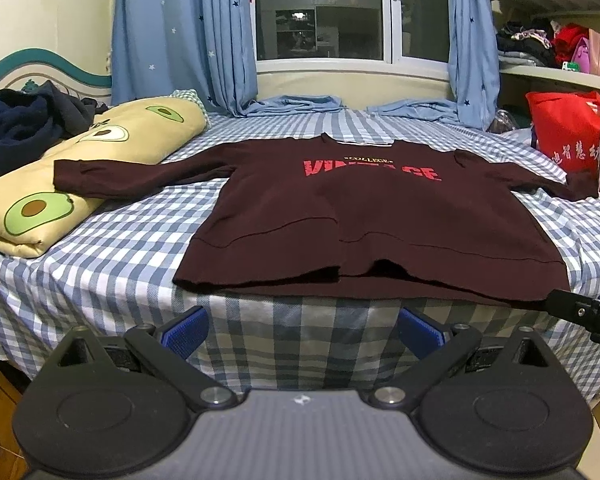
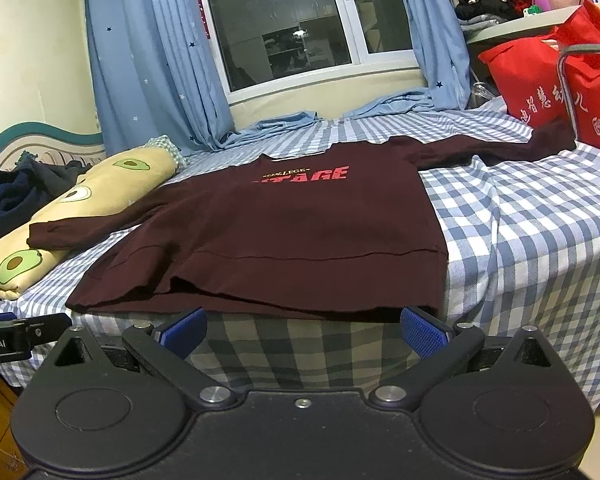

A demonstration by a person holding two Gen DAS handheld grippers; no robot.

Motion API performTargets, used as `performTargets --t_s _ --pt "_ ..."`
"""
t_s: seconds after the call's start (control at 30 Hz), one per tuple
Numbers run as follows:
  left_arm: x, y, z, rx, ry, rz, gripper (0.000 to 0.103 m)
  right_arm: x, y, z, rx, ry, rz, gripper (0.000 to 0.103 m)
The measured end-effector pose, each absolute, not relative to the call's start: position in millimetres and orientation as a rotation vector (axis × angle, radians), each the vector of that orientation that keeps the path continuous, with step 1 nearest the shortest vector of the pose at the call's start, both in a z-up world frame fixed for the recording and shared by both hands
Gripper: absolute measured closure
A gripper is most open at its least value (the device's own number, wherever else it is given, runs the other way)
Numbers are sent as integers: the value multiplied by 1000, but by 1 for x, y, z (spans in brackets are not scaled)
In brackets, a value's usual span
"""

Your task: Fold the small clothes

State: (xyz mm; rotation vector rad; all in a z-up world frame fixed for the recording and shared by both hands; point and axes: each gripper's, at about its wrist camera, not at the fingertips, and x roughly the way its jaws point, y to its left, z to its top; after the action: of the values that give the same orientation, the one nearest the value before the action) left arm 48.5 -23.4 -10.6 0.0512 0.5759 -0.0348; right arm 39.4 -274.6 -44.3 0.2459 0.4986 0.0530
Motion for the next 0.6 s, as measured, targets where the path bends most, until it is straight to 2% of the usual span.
performTargets --t_s 0.3,0.6 --pt "106 -46 0 57 635 -40 1 88 -306 -41 228 557 -8 0" --pt "179 -86 16 137 581 -20 1 154 -357 -29 208 615 -101 0"
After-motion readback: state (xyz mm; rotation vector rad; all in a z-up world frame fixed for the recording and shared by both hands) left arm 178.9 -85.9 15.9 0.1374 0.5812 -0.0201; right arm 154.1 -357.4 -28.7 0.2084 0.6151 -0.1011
